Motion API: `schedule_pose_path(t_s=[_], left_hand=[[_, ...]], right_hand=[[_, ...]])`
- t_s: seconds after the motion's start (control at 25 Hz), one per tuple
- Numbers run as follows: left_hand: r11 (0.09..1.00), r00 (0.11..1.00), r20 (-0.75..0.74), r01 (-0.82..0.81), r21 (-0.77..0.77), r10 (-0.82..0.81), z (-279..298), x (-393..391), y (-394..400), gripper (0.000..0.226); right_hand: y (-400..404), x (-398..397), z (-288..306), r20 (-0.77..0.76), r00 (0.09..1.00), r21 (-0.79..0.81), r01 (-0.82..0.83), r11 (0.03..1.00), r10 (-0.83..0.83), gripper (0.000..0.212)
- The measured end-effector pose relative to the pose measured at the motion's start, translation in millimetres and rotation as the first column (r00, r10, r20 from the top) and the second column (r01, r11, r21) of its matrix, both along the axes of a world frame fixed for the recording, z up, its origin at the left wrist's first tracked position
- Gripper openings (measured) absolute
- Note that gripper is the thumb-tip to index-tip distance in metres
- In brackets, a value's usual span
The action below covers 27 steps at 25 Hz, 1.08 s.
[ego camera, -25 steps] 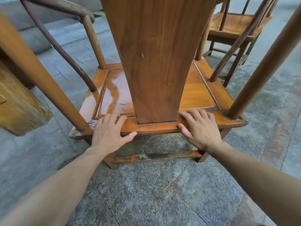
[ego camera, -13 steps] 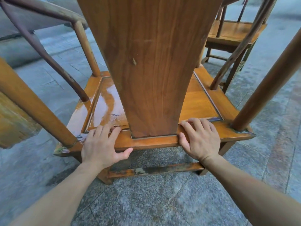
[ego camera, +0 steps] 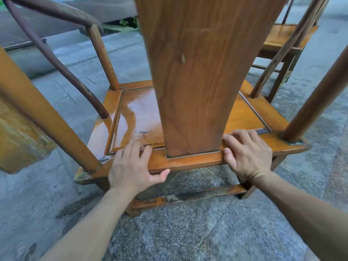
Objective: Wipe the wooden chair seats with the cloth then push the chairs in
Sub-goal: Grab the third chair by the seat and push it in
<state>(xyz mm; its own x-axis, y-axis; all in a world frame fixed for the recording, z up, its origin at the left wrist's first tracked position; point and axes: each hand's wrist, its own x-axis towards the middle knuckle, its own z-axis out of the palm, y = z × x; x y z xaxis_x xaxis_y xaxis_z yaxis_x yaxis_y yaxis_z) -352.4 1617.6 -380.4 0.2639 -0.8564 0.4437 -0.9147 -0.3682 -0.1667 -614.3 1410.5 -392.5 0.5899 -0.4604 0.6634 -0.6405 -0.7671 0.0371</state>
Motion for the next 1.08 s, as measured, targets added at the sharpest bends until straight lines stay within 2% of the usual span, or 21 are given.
schedule_pose_path(t_s=[0.32,0.72,1.08], left_hand=[[0.994,0.994,-0.001,-0.108,-0.029,0.108,3,2,-93,0.081],[0.971,0.971,-0.004,-0.238,0.035,0.238,2,-19,-172,0.078],[0.926,0.929,-0.045,-0.359,0.12,0.366,10,-37,-221,0.081]], right_hand=[[-123,36,-2,-0.027,0.998,-0.042,-0.059,0.997,0.057,0.043],[-234,54,10,-0.205,0.962,0.078,-0.168,0.983,0.181,0.034],[-289,62,20,-0.248,0.933,0.215,-0.209,0.954,0.26,0.034]])
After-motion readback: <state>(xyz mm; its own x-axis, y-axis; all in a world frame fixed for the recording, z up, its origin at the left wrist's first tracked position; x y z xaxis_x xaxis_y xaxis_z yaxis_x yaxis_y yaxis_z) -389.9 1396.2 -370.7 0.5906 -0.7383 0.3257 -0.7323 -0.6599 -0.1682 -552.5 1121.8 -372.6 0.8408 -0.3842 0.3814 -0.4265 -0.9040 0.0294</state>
